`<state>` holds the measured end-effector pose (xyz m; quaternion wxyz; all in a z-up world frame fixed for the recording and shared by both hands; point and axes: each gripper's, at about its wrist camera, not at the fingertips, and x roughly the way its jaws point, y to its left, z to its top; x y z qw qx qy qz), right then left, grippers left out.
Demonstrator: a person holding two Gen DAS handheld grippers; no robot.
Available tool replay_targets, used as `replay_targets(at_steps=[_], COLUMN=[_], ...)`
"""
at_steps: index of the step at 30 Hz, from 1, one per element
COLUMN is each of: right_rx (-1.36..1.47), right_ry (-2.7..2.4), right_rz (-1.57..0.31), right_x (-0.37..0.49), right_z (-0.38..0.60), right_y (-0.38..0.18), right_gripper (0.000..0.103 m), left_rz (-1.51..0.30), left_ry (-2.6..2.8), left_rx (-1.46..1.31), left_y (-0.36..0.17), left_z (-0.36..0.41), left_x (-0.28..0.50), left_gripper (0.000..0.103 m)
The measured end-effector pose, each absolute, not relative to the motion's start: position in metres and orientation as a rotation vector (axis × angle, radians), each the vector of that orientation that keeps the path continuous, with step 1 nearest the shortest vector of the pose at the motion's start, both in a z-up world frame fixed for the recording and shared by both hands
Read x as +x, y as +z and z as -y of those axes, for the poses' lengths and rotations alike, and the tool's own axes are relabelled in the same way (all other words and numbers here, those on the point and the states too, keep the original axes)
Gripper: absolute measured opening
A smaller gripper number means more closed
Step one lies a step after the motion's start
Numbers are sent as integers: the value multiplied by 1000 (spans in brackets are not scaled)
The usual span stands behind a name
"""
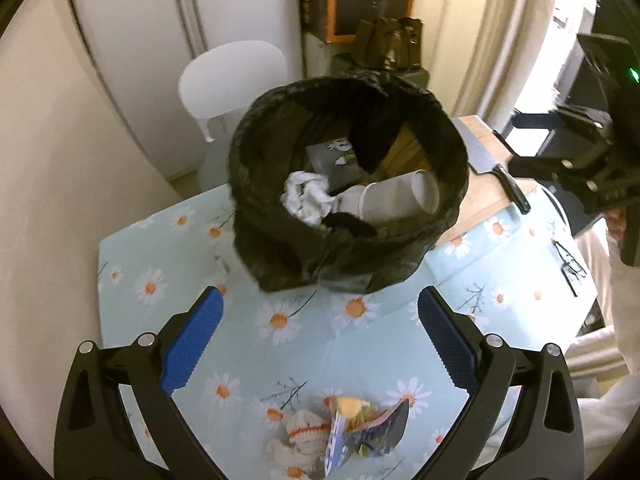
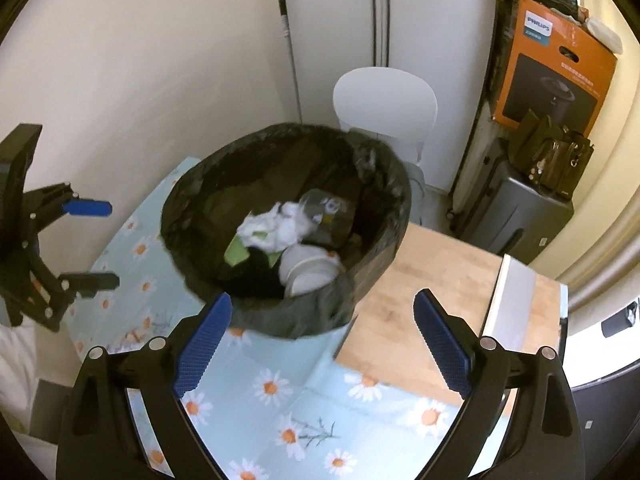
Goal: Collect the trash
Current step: 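Move both tools back toward the remaining trash on the table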
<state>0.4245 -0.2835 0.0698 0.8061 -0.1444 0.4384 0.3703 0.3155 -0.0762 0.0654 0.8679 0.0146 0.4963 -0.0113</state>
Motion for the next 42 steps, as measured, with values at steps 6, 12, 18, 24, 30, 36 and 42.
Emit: replay_targets(at_steps=[6, 12, 18, 24, 30, 36, 42], right_rx=[-320, -343, -374, -387, -365, -283, -233], right_ry=[804, 820, 820, 798, 741, 652, 566], right_rz=[-966, -1007, -1025, -1062, -1091, -1147, -1172], right_x=[399, 379, 360, 343, 321, 293, 262], right_z=[292, 293, 287, 278, 267, 259, 244], right_y=[59, 44, 37, 27, 21, 5, -8], right_gripper=[89, 89, 89, 89, 89, 89, 89], left_rz=[-1068, -1089, -1104, -1107, -1113, -1094, -1074], left_ry=[-4, 3, 11, -16, -83, -156, -224], left_rx=[7, -9, -38, -29, 4, 29, 67], left_y=[55, 46, 40, 34, 25, 19, 15], left_z=[79, 85, 77, 64, 46, 22, 3], left_x=[285, 261, 245, 239, 232, 224, 216], left_gripper=[96, 96, 96, 96, 96, 96, 97])
